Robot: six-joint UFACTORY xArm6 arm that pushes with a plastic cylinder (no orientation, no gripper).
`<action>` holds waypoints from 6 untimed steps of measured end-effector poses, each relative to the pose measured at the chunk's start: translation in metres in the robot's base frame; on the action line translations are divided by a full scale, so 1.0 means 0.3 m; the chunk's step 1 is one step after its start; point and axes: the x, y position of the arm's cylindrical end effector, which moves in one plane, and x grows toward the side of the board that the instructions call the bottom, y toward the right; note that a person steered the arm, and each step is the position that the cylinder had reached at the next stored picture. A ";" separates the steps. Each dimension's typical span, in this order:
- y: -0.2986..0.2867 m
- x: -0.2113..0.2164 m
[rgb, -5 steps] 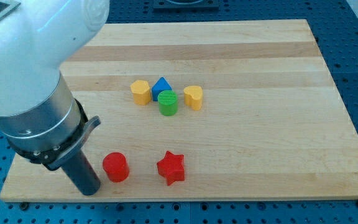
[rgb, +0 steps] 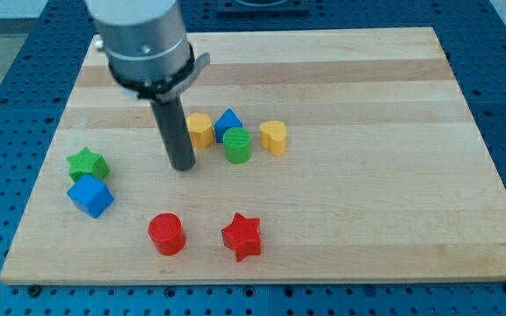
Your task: Move the yellow hexagon above the yellow heart
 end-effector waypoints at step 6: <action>0.488 -0.611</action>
